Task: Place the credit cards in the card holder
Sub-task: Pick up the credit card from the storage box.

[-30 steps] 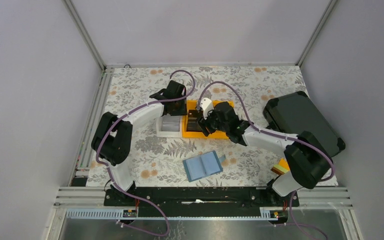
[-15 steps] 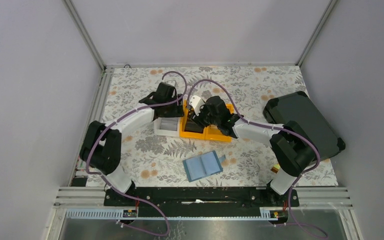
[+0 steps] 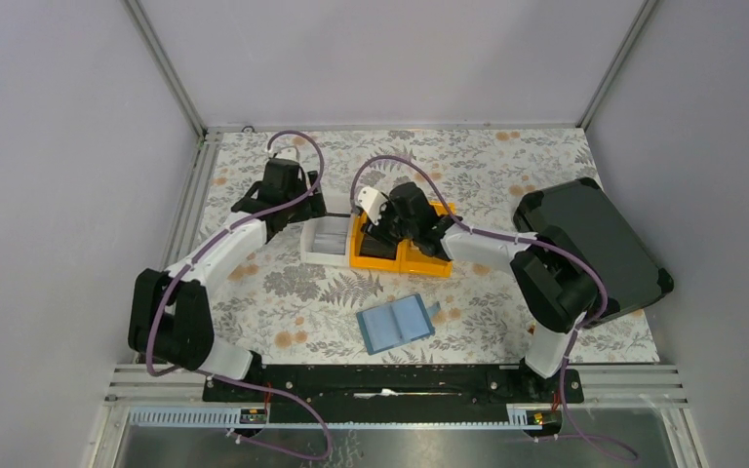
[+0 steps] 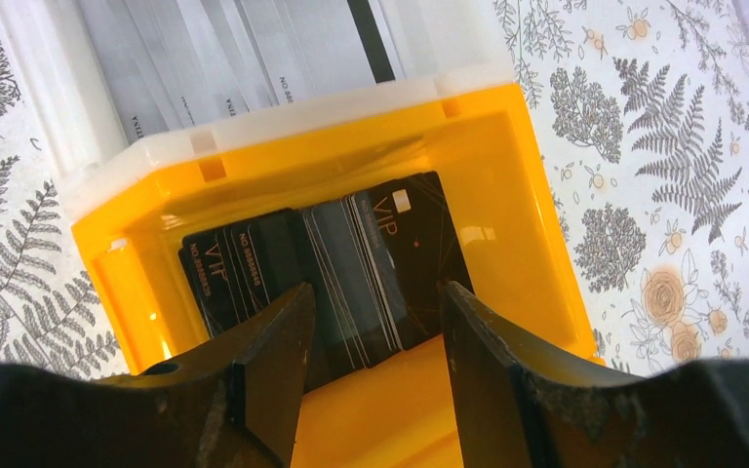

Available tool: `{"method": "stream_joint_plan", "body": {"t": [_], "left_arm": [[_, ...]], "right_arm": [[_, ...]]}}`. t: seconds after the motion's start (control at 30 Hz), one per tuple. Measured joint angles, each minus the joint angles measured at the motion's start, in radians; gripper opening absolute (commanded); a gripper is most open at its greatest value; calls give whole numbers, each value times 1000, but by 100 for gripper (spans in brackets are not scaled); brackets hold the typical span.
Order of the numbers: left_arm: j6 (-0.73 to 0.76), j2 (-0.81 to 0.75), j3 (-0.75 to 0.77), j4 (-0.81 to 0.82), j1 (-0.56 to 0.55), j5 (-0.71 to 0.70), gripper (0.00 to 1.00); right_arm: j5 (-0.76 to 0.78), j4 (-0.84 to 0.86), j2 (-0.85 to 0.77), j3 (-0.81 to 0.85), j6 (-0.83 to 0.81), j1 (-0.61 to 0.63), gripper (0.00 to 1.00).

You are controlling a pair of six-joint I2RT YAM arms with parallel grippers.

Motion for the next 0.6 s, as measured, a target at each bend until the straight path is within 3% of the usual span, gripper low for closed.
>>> {"method": "stream_joint_plan", "body": {"t": [0.17, 0.4, 0.6], "left_arm": [[0, 75, -26, 3, 63, 24, 67], [21, 142, -45, 3, 70, 71, 39], [83, 152, -45, 7, 68, 78, 15]], "right_arm": [[9, -74, 62, 93, -33, 19, 54], [54, -179, 151, 187, -72, 47, 52], [121, -218, 204, 194, -124, 53, 44]]}}
